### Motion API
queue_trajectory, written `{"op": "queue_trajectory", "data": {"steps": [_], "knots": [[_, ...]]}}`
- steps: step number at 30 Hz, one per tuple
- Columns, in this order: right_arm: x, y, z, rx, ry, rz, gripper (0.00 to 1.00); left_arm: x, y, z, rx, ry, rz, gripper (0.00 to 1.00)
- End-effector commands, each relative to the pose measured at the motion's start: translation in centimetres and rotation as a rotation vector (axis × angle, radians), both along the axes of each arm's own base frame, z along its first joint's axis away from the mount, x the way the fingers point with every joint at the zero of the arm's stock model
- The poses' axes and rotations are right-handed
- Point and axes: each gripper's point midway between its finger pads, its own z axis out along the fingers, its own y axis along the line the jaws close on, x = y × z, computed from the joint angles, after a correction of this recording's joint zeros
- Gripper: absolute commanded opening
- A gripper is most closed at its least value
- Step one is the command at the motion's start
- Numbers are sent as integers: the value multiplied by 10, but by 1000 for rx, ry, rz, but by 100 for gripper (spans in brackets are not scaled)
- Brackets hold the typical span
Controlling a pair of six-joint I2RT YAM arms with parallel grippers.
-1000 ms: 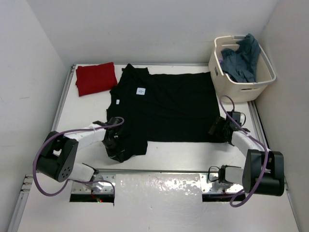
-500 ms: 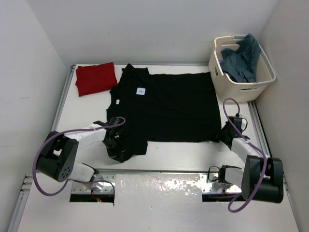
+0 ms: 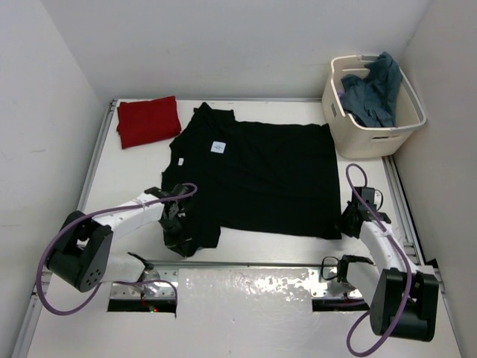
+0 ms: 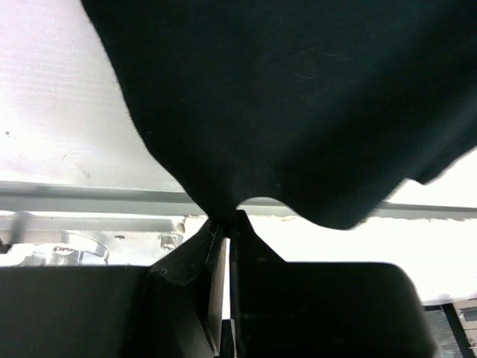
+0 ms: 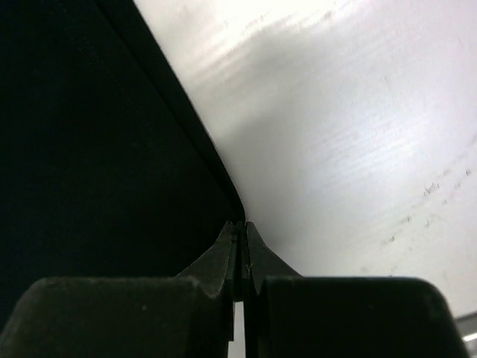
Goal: Fold and stack the t-shirts
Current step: Grap the side of the flattened tshirt closest away from the robot with both arms, then fold the flattened tshirt in 1/3 of the way
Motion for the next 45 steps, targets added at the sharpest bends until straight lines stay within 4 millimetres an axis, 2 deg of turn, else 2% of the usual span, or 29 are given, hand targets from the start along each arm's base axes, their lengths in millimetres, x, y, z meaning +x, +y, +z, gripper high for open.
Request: {"op": "queue_trajectory", "data": {"steps": [1,6,7,9,12,17,21,24,26,28,32,35,39,40,42,43,44,45], "knots": [[-12,0,9,-15,47,42,0,24,-14,20,-52,-85,-33,0],[26,7,28,22,-81,88,0,64,-30,39,-95,-231,-53,0],[33,8,33,26,-111,102,0,80,-31,48,-79,-278,-48,0],[42,8,40,27,-144,108,0,99,-33,58,-66,-338,-47,0],[54,12,45,47,-178,126,0,140,-40,85,-68,-487,-27,0],[71,11,52,46,-248,113,0,190,-47,110,-129,-620,25,0],[84,-1,70,-21,-280,106,0,231,-55,133,-172,-762,50,0],[94,-3,79,-22,-295,97,0,254,-46,141,-177,-818,106,0],[96,-6,77,-28,-279,78,0,267,-35,146,-177,-839,155,0],[100,-13,78,-52,-259,58,0,275,-33,149,-176,-860,165,0],[110,-20,82,-78,-257,42,0,303,-31,167,-180,-968,175,0],[121,-19,82,-67,-266,42,0,320,-22,167,-128,-994,185,0],[134,-22,80,-67,-258,39,0,344,-19,174,-108,-1049,177,0],[139,-25,84,-79,-265,31,0,349,-19,165,-92,-1032,176,0],[147,-26,87,-83,-270,34,0,358,-17,166,-77,-1037,172,0],[148,-27,81,-84,-250,35,0,362,-16,164,-66,-1040,174,0],[151,-28,80,-82,-244,34,0,366,-14,154,-53,-1022,176,0],[156,-29,82,-85,-245,32,0,371,-13,154,-50,-1025,175,0]]}}
